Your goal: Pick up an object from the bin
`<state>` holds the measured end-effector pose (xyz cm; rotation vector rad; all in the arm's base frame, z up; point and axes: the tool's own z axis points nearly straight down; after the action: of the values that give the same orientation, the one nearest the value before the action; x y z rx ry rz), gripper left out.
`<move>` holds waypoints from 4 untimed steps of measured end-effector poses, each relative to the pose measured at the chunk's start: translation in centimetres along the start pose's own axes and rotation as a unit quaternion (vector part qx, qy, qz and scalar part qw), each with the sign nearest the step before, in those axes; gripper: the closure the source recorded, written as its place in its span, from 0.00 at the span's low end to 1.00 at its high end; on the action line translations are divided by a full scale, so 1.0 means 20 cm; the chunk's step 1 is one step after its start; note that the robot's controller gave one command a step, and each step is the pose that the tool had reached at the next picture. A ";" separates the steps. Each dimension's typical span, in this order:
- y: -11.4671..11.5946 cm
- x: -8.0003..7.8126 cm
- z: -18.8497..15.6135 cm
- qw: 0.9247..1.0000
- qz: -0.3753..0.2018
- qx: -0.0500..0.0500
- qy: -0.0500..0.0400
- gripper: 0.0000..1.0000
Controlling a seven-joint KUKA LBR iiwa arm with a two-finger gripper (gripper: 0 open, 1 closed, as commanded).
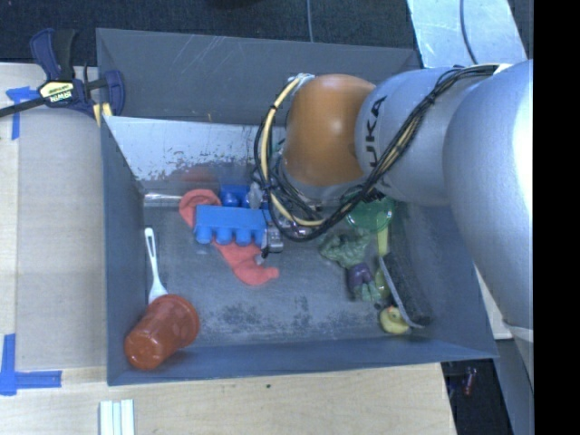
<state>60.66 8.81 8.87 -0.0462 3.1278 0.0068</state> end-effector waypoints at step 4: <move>0.09 0.05 0.10 0.903 -0.429 0.000 0.005 0.00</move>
Offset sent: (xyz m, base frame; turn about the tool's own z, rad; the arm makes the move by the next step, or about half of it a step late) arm 0.0000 0.0000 0.0000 0.0000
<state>59.73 10.67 6.95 -1.3892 2.8140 -0.0017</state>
